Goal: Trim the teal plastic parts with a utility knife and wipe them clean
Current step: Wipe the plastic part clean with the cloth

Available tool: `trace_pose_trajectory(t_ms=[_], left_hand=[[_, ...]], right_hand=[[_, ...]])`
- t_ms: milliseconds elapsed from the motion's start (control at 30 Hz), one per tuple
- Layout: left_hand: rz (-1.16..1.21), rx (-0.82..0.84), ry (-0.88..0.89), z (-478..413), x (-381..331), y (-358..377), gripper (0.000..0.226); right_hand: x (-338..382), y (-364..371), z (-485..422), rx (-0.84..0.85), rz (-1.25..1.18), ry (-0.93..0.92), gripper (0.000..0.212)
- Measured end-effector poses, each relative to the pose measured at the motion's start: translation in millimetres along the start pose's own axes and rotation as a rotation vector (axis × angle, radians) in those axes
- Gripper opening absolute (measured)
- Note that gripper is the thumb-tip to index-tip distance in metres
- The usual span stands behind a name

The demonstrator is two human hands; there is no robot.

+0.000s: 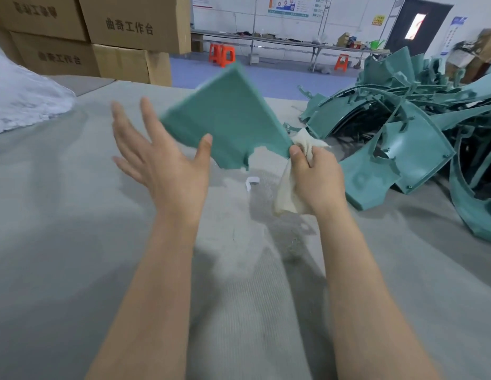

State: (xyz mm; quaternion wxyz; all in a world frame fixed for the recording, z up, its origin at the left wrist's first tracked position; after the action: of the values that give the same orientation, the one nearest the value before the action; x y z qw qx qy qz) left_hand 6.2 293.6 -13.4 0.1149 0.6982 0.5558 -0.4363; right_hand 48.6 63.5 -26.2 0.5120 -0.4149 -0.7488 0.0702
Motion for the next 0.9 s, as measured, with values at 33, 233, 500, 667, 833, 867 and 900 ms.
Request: trace_pose_trajectory(t_ms=[33,233,500,667,833,867,900], left_hand=[[0.085,0.05,-0.132,4,7,7,0.1],[1.13,0.7,-0.883,53,-12,64,0.04],[1.162,0.481,-0.819,37,1,57,0.013],[0.853,0.356,-0.6,34,2,48,0.022],[0.687,0.395,-0.414,38,-7,51,0.024],[0.669,0.407,-0.41,38,-8,53,0.025],[0.649,0.413,-0.403,38,-8,53,0.026]], right_hand=[[1,1,1,0.024,-0.078,0.039,0.043],[22,32,31,0.343,-0.446,0.264,0.038],[28,47,50,0.663,-0.327,0.185,0.036],[31,30,38,0.31,-0.46,0.207,0.027],[42,42,47,0.359,-0.472,0.223,0.034],[43,43,46,0.372,-0.476,0.201,0.034],[43,43,44,0.372,-0.455,0.156,0.032]])
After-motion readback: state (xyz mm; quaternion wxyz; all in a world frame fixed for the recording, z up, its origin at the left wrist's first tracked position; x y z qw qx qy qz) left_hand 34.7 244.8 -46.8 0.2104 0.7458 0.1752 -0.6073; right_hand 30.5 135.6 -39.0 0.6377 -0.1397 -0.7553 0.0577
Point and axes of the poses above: each hand's wrist, its own z-axis away from the middle knuckle, its own y-axis out of the palm, x = y × z, the point moved 6 cm from there along -z, towards the middle knuckle, and after that the axes turned 8 degrees about -x, right-handed, at the moved point
